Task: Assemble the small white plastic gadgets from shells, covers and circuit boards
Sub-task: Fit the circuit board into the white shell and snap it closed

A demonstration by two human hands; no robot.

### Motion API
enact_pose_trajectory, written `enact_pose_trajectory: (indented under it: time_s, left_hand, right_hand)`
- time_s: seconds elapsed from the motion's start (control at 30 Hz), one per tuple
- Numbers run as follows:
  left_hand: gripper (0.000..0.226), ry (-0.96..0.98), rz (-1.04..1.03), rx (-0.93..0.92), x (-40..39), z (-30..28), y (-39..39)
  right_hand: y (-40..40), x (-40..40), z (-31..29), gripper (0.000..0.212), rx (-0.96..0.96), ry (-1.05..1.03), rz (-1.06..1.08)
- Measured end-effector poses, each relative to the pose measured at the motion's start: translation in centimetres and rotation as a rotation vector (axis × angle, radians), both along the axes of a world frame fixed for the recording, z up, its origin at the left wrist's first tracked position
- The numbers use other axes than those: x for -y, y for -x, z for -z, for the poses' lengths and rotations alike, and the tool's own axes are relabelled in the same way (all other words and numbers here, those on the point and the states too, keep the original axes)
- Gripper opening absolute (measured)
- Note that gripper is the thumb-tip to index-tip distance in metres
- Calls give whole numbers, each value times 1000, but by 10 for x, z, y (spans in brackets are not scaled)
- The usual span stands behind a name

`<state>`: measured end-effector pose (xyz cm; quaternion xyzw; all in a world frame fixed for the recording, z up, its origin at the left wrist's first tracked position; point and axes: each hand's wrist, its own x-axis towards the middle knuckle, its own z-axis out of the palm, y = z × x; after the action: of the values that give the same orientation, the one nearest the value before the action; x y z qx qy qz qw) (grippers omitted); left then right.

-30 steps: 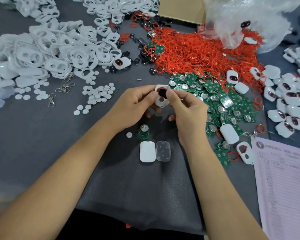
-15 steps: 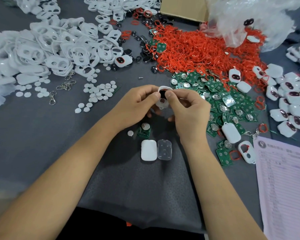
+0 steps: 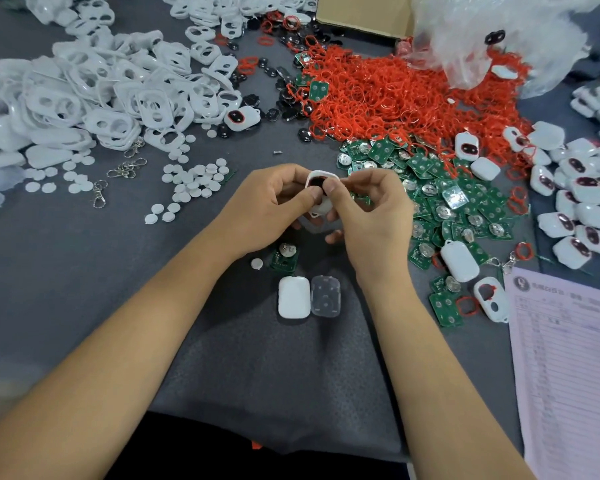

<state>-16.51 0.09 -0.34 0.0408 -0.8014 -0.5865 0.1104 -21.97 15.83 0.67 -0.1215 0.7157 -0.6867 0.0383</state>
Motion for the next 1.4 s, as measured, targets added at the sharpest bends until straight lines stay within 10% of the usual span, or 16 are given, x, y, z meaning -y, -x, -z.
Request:
enact_pose_trajectory:
  time_s: [1.4]
  left_hand:
    - [13, 145, -27, -62, -4, -1, -3]
  right_hand:
    - [0, 0, 2, 4, 0, -103, -117]
